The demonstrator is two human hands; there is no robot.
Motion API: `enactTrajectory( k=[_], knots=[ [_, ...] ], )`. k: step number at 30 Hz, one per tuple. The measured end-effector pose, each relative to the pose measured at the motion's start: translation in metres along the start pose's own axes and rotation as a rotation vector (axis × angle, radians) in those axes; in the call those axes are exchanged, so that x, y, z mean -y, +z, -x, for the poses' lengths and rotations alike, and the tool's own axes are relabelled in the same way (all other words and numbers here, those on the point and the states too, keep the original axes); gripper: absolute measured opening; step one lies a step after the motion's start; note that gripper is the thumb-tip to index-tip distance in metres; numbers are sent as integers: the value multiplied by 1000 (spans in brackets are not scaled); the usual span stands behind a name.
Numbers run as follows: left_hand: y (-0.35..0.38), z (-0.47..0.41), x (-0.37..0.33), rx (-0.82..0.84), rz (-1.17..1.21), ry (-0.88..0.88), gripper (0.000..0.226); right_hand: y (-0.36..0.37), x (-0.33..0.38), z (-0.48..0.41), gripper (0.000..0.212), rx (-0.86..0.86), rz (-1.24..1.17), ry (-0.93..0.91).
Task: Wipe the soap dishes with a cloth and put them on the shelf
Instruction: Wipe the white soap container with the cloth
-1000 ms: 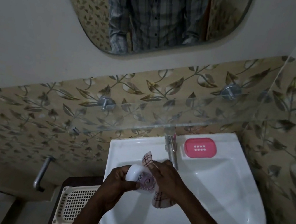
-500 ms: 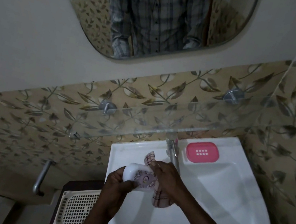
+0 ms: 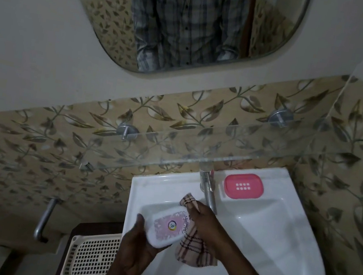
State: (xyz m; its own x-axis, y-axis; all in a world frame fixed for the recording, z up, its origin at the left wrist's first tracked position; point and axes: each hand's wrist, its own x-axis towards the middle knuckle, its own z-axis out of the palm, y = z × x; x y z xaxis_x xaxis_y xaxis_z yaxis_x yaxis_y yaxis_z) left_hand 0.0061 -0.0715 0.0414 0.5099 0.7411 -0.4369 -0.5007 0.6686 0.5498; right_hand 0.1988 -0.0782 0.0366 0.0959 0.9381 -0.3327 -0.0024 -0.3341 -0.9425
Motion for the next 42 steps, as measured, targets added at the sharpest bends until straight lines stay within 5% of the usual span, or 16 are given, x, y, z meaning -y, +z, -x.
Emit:
enactTrajectory(
  k=[3, 6, 12, 17, 22, 26, 30, 36, 39, 42],
  knots=[
    [7, -11, -31, -18, -222, -227, 91, -5, 18, -2, 31, 115, 165, -112],
    [23, -18, -44, -83, -348, -215, 88, -9, 30, -6, 33, 83, 245, -168],
    [32, -18, -9, -268, -42, -40, 58, 16, 24, 0, 33, -148, 146, -78],
    [36, -16, 24, -197, 190, 1, 68, 43, 5, 14, 35, -238, -89, 136],
    [31, -15, 26, -228, -29, 31, 64, 29, 0, 14, 24, -232, -241, 107],
    [27, -20, -1, -186, -61, 48, 64, 9, 16, 4, 23, -28, 86, -13],
    [40, -32, -1, -208, 3, 103, 66, 16, 25, 3, 31, -86, 259, -63],
    [45, -34, 26, -298, 81, 215, 71, 33, 7, 23, 32, -265, 179, 97],
    [38, -31, 36, -390, 78, 240, 67, 28, -3, 29, 30, -223, 95, 165],
    [27, -28, 23, -413, 92, 198, 63, 9, -14, 37, 19, -175, 178, 34]
  ],
)
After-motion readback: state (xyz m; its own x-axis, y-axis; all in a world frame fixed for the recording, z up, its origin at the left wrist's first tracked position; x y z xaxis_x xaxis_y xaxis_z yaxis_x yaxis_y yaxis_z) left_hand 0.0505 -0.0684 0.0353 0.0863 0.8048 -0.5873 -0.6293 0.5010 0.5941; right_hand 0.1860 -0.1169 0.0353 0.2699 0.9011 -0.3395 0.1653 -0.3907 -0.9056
